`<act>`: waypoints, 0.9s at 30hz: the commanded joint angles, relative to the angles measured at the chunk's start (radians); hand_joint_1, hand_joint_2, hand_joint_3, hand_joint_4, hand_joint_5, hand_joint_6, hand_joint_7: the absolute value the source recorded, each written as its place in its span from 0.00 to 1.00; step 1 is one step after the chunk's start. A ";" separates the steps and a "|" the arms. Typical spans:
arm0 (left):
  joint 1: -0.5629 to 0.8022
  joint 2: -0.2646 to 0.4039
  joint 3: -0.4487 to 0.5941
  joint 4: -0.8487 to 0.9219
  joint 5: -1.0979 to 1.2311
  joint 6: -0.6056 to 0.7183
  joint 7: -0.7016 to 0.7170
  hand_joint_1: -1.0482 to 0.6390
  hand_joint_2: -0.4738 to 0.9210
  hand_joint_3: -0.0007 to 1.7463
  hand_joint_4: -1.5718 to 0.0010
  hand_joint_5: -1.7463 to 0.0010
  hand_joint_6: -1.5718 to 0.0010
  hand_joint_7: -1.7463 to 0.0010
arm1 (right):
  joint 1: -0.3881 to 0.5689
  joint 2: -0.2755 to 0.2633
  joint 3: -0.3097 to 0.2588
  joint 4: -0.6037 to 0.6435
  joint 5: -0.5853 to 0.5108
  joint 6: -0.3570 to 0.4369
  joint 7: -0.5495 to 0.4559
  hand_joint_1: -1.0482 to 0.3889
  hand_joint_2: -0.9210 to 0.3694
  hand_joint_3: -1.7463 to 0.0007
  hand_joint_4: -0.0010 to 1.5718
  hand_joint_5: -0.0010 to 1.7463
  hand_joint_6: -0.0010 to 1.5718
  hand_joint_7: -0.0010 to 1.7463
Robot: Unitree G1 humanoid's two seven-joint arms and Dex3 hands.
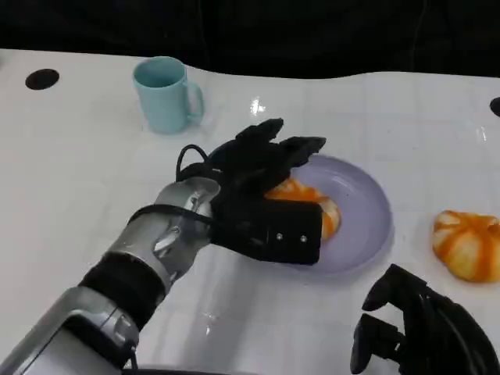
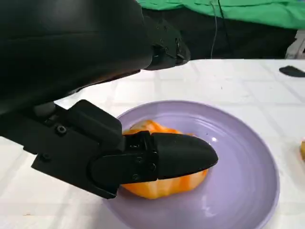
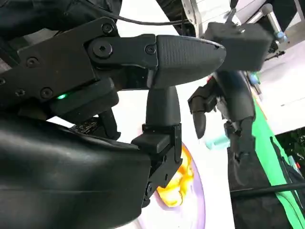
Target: Grasp the bread from the table and place it into the plate.
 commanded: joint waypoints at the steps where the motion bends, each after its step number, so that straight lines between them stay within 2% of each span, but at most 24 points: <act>1: 0.047 0.037 0.035 -0.048 -0.054 -0.023 -0.039 0.01 1.00 0.38 0.99 0.99 0.96 1.00 | 0.000 -0.003 -0.010 -0.009 0.009 -0.004 -0.002 0.37 0.00 0.69 0.49 1.00 0.31 1.00; 9: 0.128 0.073 0.087 -0.162 -0.128 -0.035 -0.106 0.02 1.00 0.37 1.00 1.00 0.99 1.00 | 0.002 -0.004 -0.014 -0.005 0.010 -0.009 0.003 0.37 0.00 0.69 0.48 1.00 0.30 1.00; 18: 0.229 0.078 0.171 -0.198 -0.247 -0.165 -0.081 0.08 1.00 0.28 0.90 0.95 0.92 0.97 | 0.001 -0.009 -0.015 -0.005 0.007 -0.010 0.005 0.37 0.00 0.70 0.48 1.00 0.29 1.00; 24: 0.301 0.047 0.237 -0.186 -0.305 -0.291 0.004 0.16 1.00 0.16 0.77 0.85 0.79 0.93 | 0.000 -0.011 -0.014 -0.008 0.005 -0.006 0.001 0.37 0.00 0.70 0.48 1.00 0.29 1.00; 25: 0.320 0.036 0.252 -0.192 -0.326 -0.311 0.014 0.18 1.00 0.14 0.76 0.80 0.76 0.93 | -0.001 -0.012 -0.014 -0.008 0.004 -0.006 0.002 0.37 0.00 0.70 0.48 1.00 0.29 1.00; 27: 0.349 0.016 0.278 -0.197 -0.368 -0.344 0.020 0.21 1.00 0.12 0.82 0.62 0.71 0.95 | -0.002 -0.014 -0.015 -0.007 0.004 -0.005 0.003 0.37 0.00 0.70 0.48 1.00 0.29 1.00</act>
